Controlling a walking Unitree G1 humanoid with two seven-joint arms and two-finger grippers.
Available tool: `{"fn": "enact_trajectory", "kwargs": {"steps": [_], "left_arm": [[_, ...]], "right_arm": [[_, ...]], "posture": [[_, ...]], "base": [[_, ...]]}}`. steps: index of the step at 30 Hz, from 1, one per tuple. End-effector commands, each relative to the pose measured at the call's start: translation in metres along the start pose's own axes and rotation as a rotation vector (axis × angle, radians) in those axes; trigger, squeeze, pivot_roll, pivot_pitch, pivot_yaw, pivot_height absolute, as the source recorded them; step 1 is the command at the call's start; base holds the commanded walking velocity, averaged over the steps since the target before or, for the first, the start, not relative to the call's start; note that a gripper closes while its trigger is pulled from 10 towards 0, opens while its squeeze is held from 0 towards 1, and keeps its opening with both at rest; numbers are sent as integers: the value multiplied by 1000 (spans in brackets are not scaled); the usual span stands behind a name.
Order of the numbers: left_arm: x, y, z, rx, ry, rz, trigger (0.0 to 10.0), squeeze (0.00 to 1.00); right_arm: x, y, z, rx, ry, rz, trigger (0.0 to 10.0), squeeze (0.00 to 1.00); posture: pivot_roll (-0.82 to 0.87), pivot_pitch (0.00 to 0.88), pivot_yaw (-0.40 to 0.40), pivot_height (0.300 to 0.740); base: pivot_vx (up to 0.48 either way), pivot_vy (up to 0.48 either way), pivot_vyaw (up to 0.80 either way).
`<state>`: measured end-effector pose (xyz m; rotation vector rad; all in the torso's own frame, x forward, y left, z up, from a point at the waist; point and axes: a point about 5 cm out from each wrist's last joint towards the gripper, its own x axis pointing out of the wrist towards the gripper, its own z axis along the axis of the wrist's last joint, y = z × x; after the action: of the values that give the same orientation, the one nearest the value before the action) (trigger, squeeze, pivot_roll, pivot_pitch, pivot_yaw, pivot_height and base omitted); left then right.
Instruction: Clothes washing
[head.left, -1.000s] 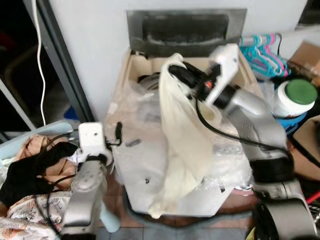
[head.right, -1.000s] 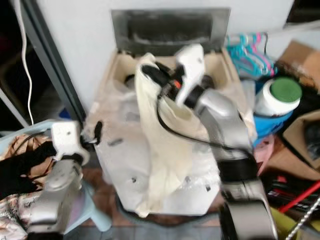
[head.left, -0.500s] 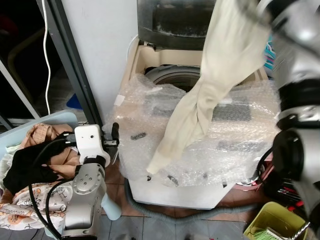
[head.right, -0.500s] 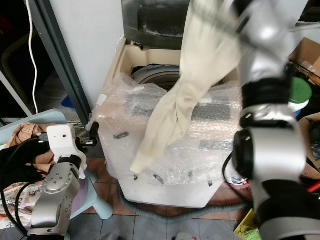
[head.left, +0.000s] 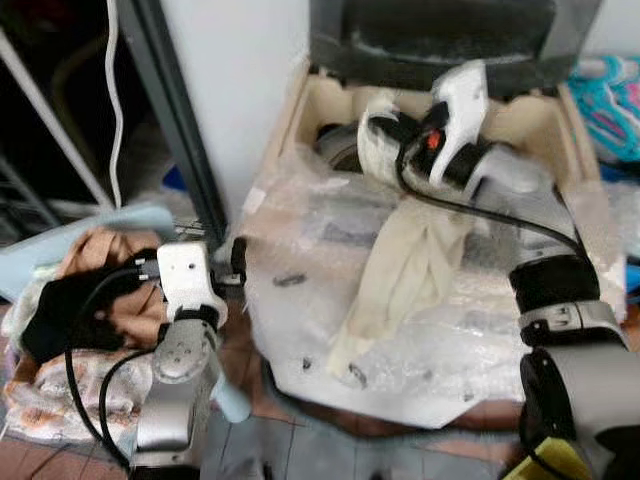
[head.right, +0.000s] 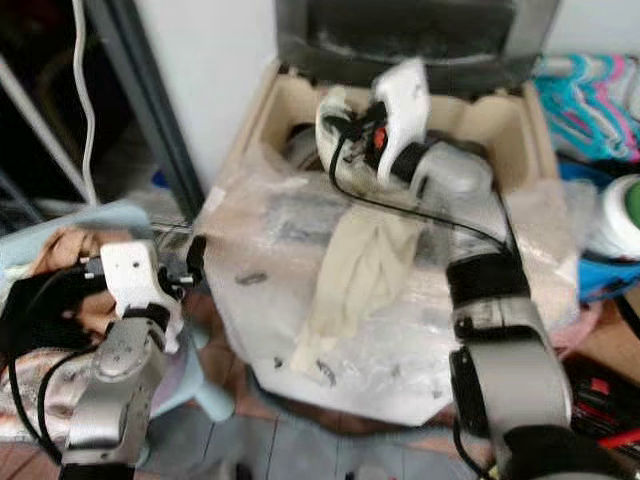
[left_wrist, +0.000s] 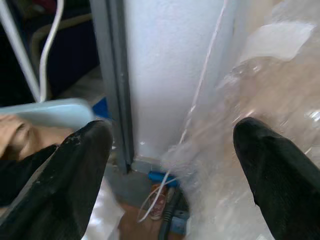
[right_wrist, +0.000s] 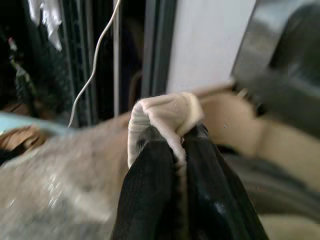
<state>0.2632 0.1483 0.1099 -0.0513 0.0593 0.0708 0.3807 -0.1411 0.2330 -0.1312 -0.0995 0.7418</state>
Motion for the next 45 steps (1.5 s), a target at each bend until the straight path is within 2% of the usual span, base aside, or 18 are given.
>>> {"fn": "enact_trajectory", "kwargs": {"steps": [1,3,6,8,10,12,17,18,19,20,21,22,23,24,28,39,40,45], "left_arm": [[-2,5,-1,6,10,15,10000,0],[-2,5,-1,9,12,13,10000,0],[-3,6,-1,10,15,8,10000,0],[-3,4,-2,14,19,-6,10000,0],[-3,4,-1,14,21,-8,10000,0],[-3,4,-2,14,26,-10,10000,0],[-3,4,-2,15,31,-12,10000,0],[-4,4,-2,16,31,-11,10000,0],[-4,4,-2,16,32,-10,10000,0],[-4,4,-3,16,32,-9,10000,0],[-5,5,-3,17,34,-6,10000,0],[-5,5,-3,18,35,-5,10000,0],[-5,5,-3,19,35,-4,10000,0],[-6,6,-3,21,37,-4,10000,0],[-6,6,-4,24,43,-3,10000,0],[-5,4,-5,30,53,-4,10000,0],[-5,4,-5,30,54,-4,10000,0],[-2,3,-6,33,57,-9,10000,0]], "right_arm": [[-3,-2,8,-32,-12,-20,10000,1000],[-14,1,3,-26,-16,-6,10000,1000],[-37,16,0,-6,2,138,10000,1000],[-53,18,0,-1,21,195,10000,1000],[-59,18,-1,-13,49,224,10000,1000],[-68,16,-5,-99,122,249,10000,1000],[-72,6,-17,-253,245,154,10000,1000],[-70,4,-25,-298,291,115,10000,925],[-69,4,-31,-320,316,92,10000,627],[-68,6,-34,-320,316,85,10000,627],[-64,10,-43,-289,307,48,10000,165],[-62,13,-47,-263,300,35,5765,0],[-60,19,-53,-218,290,24,1216,0],[-59,22,-59,-179,283,-7,0,0],[-53,25,-72,-73,263,-148,0,0],[-52,8,-77,-41,319,-328,0,0],[-49,6,-73,-47,308,-313,0,0],[-32,-8,-40,-223,253,-186,0,0]], "posture": [[-22,0,24,740],[-22,0,24,740],[-30,0,34,740],[-37,0,38,740],[-40,0,39,740],[-43,0,41,740],[-39,0,39,740],[-36,0,36,740],[-34,0,36,740],[-34,0,36,740],[-31,0,35,740],[-29,0,33,740],[-28,0,33,740],[-25,0,32,740],[-23,0,31,740],[-25,0,26,740],[-28,0,29,740],[-31,0,25,740]], "base": [[0,0,0],[0,0,0],[0,0,0],[0,0,0],[0,0,0],[0,0,0],[0,0,0],[0,0,0],[0,0,0],[0,0,0],[0,0,0],[0,0,0],[0,0,0],[0,0,0],[0,0,0],[0,0,0],[0,0,0],[0,0,0]]}}
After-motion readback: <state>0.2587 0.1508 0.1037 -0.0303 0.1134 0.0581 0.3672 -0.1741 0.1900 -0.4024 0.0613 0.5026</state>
